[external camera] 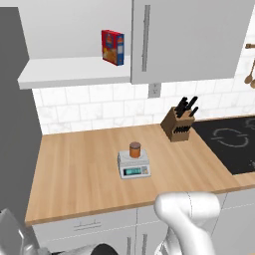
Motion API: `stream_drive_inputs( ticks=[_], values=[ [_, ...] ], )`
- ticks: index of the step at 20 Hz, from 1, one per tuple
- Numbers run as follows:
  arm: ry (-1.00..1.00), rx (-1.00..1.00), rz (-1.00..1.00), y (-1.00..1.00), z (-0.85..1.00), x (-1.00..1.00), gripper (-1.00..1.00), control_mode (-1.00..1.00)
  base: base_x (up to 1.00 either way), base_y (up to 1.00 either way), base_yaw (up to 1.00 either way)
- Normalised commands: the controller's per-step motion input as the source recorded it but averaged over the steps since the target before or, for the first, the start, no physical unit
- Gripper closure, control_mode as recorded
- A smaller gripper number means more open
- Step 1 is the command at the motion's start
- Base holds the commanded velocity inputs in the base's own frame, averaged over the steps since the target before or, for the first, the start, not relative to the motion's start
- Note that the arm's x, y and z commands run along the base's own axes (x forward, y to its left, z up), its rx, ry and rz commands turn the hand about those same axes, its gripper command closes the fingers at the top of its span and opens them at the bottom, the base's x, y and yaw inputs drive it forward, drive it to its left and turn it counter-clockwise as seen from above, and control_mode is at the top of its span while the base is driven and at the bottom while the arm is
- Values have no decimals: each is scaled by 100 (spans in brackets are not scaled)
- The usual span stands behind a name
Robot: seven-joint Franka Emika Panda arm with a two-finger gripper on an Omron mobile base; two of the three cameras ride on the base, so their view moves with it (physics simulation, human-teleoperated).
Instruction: Pick the jam and place it on the digital scale for weighing, and close the cabinet.
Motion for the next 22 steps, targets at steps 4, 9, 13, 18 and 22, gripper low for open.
stream_drive_inputs(
  ticks=[4, 9, 13, 18, 22],
  values=[
    [0, 30, 0, 68, -60, 67, -100, -100, 0, 0, 0],
    [13, -1, -10, 95, -11, 41, -100, -100, 0, 0, 0],
    [29, 0, -22, 66, -30, 12, -100, -100, 0, 0, 0],
    [55, 0, -25, 38, -51, 49, -100, -100, 0, 0, 0],
    [57, -4, -22, 1, -37, 61, -100, -100, 0, 0, 0]
  ],
)
